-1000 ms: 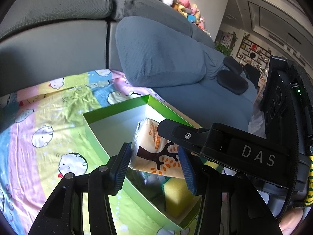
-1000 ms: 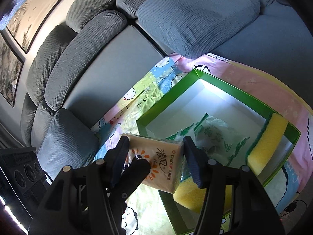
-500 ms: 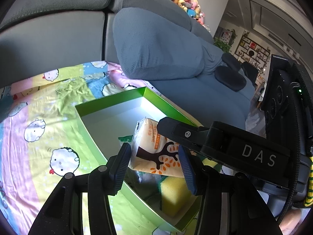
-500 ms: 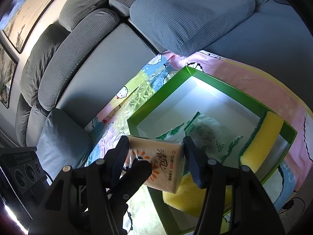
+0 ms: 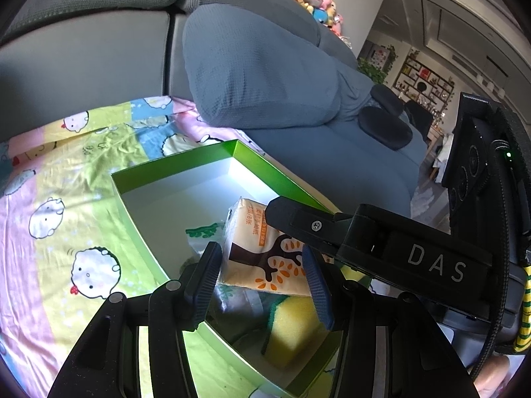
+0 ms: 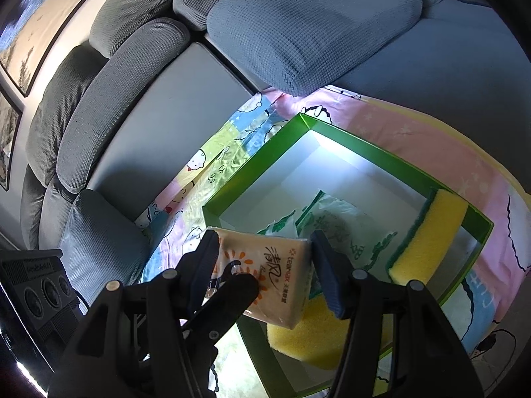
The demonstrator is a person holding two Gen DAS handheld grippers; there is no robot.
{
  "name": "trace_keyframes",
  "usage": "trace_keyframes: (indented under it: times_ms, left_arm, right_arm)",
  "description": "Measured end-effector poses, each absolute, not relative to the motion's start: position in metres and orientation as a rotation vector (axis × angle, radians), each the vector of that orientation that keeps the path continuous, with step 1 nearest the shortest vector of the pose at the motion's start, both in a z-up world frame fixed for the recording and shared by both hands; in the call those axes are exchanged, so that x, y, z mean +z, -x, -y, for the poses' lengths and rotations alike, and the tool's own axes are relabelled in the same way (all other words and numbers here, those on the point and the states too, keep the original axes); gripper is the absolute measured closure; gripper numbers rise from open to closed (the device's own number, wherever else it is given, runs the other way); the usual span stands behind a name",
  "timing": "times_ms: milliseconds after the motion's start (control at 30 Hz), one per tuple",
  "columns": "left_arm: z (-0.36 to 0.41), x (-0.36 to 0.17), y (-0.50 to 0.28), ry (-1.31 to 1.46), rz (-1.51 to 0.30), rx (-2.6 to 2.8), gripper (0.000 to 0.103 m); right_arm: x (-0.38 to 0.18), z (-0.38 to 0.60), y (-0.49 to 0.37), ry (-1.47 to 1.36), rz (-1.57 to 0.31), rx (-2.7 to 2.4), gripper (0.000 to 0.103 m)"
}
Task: Organize objects
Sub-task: 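Lower the tissue pack into the box with the right gripper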
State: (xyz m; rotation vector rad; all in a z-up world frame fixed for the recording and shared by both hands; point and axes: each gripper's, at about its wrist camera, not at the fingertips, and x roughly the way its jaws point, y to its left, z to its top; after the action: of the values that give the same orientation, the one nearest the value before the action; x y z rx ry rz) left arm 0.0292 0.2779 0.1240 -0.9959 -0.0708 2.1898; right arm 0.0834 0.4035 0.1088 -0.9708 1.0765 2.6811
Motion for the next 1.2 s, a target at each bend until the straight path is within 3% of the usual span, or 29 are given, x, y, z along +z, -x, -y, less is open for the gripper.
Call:
trace_keyframes:
  times_ms: [1200]
  left_arm:
    - [-0.294,0.110,-0.029,1.040,0.142,2.128,0.052]
  right_arm:
    - [0.093,-0.425,-0.087,0.983,-1.082,2.548,0.050]
